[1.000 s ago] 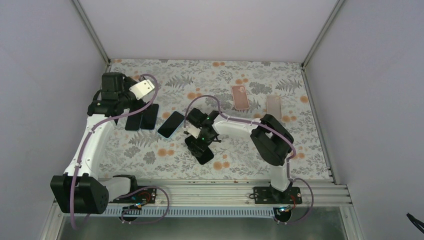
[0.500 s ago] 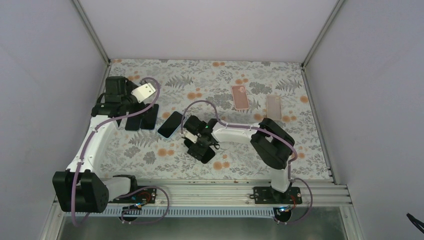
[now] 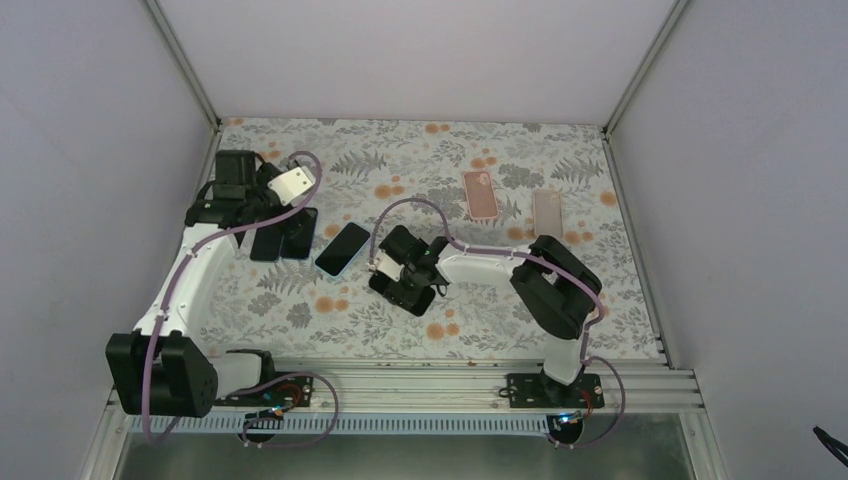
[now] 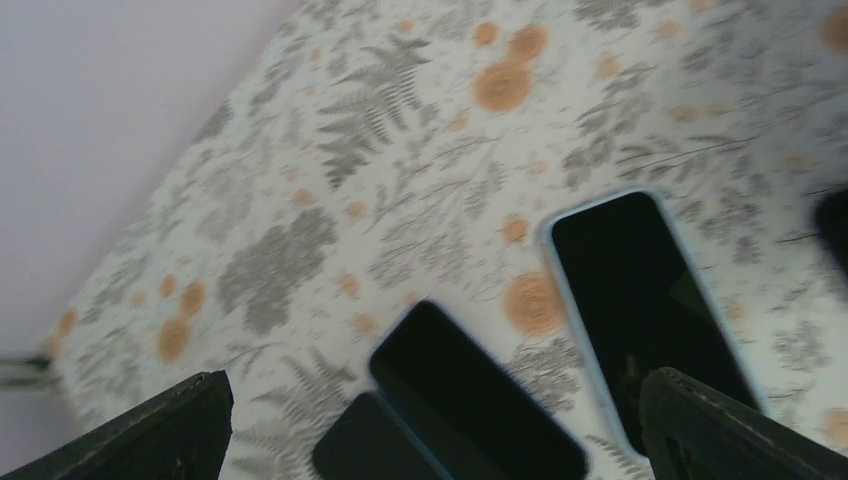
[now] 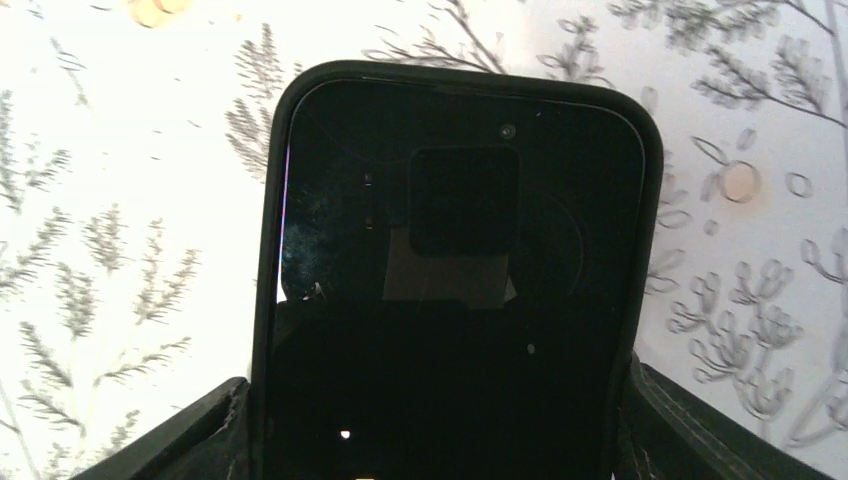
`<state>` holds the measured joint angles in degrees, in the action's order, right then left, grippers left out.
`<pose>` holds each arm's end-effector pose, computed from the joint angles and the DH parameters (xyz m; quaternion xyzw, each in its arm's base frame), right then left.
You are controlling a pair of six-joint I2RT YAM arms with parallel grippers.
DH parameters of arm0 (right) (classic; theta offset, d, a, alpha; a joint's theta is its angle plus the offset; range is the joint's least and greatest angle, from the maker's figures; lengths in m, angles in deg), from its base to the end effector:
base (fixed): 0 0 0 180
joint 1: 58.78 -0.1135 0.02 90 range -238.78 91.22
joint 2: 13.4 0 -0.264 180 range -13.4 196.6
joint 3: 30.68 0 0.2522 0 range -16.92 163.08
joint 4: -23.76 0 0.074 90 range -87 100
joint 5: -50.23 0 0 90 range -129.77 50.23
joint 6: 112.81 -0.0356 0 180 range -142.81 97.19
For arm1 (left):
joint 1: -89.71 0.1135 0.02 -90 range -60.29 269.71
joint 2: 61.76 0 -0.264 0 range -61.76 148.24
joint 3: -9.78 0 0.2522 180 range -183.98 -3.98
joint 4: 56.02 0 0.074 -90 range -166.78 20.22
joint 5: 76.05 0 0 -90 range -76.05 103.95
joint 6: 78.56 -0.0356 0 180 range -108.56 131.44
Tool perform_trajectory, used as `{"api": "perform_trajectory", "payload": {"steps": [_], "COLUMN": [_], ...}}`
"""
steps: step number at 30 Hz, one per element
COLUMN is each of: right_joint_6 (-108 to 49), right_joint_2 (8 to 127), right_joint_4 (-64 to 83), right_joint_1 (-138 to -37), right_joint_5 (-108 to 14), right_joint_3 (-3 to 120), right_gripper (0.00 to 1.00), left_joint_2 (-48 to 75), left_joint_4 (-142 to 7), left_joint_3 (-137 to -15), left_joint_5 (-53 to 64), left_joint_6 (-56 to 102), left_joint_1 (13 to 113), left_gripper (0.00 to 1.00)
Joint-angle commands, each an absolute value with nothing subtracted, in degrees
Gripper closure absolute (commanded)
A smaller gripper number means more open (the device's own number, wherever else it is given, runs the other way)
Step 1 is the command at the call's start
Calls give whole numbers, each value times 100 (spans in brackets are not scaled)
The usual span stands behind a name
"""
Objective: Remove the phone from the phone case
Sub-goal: Pick up the phone at the center of the board.
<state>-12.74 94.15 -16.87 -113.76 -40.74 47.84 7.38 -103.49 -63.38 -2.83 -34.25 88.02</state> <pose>0.2051 0.2937 0.1401 -0.5305 0.8291 0.0751 0.1600 0.2556 -0.0178 0.3035 0.4179 0.8090 0.0222 0.4127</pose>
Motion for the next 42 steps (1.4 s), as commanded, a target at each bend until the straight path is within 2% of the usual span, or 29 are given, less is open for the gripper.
{"api": "perform_trajectory", "payload": {"steps": [1, 5, 13, 17, 23, 25, 30, 37, 42], "right_joint_6": [-846, -747, -699, -719, -759, -767, -778, -813, -847], "right_joint_2": [9669, 9289, 9078, 9206, 9330, 9354, 9529, 9673, 9781], "right_joint_4": [-2452, -2415, -2536, -2642, -2773, -2802, -2898, -2920, -2884], "right_joint_1": [-11002, -10810, -10773, -10773, -10777, -10789, -10819, -10878, -10893], "right_joint_5": [-3073, -2975, -2821, -2867, -3022, -3079, -3143, -3340, -3406], "right_joint_3": [4529, 4914, 5925, 6438, 6955, 7097, 7471, 7765, 7913], "right_gripper": [36, 35, 37, 36, 38, 41, 41, 41, 41], "left_joint_2": [1157, 2037, 4103, 4832, 5345, 5521, 5881, 6166, 6168], "left_joint_4": [-11202, -12032, -13581, -13882, -13854, -13948, -14365, -14756, -14756], "left_joint_3": [-6832, -7382, -8875, -9367, -9763, -9898, -10358, -10635, -10610], "left_joint_5": [-1287, -2752, -4177, -4447, -4326, -4462, -4824, -5350, -5474], "left_joint_6": [-3251, -3068, -2665, -2541, -2323, -2379, -2654, -3017, -3028], "left_joint_1": [8594, 8532, 8455, 8338, 8081, 8047, 7938, 7808, 7802], "left_gripper": [0, 0, 0, 0, 0, 0, 0, 12, 38]}}
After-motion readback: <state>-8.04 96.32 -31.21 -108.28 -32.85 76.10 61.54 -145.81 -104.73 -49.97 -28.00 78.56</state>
